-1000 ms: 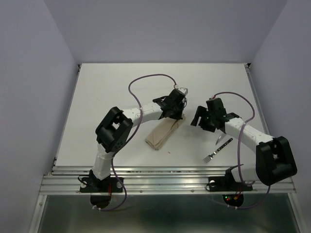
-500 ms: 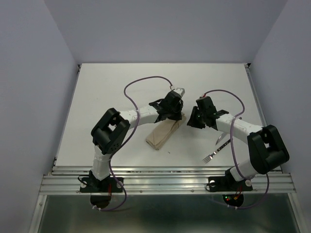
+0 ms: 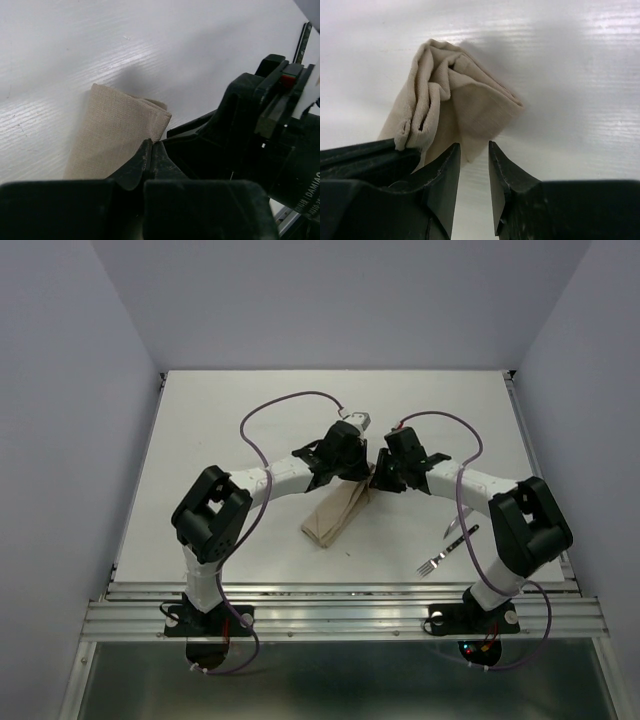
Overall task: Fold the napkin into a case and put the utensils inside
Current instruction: Stuff the top corner of the smaller-rectangle-folded napkin into the folded napkin.
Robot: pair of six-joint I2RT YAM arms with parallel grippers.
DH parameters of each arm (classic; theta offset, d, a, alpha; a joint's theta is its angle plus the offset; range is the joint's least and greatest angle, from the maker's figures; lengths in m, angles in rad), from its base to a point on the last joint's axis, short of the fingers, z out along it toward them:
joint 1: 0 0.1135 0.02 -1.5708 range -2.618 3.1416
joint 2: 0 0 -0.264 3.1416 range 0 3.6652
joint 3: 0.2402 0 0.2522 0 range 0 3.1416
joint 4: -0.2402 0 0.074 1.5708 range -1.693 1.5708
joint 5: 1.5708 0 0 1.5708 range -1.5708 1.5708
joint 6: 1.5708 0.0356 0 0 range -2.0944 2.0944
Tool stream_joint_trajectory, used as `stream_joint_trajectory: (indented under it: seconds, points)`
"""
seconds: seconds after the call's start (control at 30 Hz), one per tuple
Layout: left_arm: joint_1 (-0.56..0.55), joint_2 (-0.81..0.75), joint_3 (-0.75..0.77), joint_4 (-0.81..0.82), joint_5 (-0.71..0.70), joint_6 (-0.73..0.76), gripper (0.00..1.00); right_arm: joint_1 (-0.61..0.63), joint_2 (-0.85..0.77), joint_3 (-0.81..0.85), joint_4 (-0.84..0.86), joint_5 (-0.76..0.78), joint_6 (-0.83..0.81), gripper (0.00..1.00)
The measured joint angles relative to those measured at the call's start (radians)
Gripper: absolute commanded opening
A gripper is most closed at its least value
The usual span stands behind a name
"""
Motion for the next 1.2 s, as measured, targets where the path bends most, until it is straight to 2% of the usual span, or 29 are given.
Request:
stream_joint_trajectory:
  seconds: [0.43, 0.73, 0.97, 1.2]
  points:
    - [0.045, -0.004, -0.047, 0.076, 0.104, 0.004, 0.0, 0.03, 0.087, 0.056, 0.002, 0.04, -0.021, 0.38]
    - [0.05, -0.004, -0.05, 0.077, 0.119, 0.004, 0.0, 0.089, 0.105, 0.087, -0.008, 0.159, -0.032, 0.37]
    - [0.061, -0.004, -0.051, 0.077, 0.122, 0.003, 0.0, 0.111, 0.14, 0.109, -0.016, 0.228, -0.038, 0.29]
    - [0.059, -0.004, -0.051, 0.083, 0.136, 0.0, 0.0, 0.122, 0.14, 0.109, -0.022, 0.266, -0.03, 0.12]
